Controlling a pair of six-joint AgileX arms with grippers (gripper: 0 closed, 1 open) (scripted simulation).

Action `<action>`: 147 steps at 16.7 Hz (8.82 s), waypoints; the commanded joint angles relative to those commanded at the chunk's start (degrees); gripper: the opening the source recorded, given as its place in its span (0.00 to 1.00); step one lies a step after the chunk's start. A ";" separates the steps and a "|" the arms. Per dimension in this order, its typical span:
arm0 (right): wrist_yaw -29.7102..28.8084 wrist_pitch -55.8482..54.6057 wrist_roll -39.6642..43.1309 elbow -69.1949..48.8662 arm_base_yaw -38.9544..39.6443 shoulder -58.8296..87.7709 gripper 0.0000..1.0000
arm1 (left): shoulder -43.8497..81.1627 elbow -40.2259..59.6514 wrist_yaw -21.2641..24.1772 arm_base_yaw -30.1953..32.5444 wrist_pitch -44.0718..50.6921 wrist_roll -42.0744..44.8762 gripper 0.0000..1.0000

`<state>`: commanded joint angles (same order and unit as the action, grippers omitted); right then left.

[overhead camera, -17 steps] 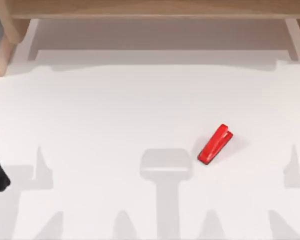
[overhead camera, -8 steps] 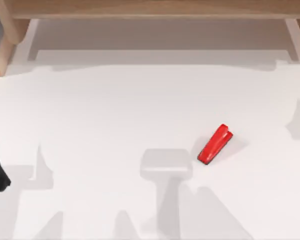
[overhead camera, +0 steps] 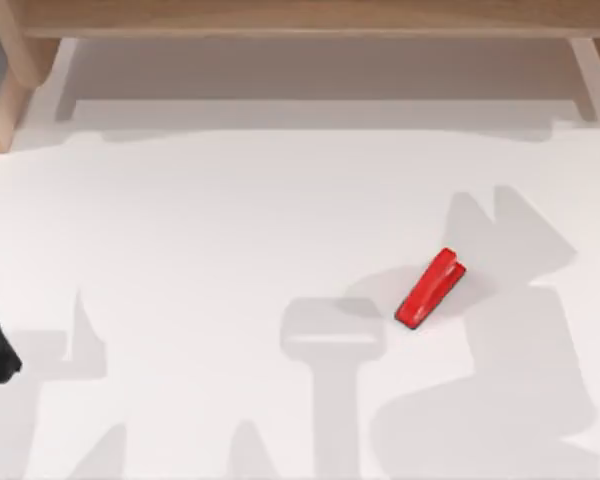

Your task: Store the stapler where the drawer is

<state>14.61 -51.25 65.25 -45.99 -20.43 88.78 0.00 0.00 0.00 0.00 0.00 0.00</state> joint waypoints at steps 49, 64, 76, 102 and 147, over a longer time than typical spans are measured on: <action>8.23 -14.31 24.04 -23.57 -4.53 46.06 0.00 | 0.00 0.00 0.00 0.00 0.00 0.00 1.00; 11.91 -22.97 23.79 -7.89 -8.36 39.35 0.00 | 0.00 0.00 0.00 0.00 0.00 0.00 1.00; 17.09 -31.29 23.72 6.14 -13.47 33.54 0.00 | 0.00 0.00 0.00 0.00 0.00 0.00 1.00; 24.05 -39.29 23.64 18.20 -20.34 29.36 0.83 | 0.00 0.00 0.00 0.00 0.00 0.00 1.00; -2.41 58.82 -78.20 -26.54 12.27 14.02 1.00 | 0.00 0.00 0.00 0.00 0.00 0.00 1.00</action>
<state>12.20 7.56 -12.95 -72.53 -8.16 102.80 0.00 0.00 0.00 0.00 0.00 0.00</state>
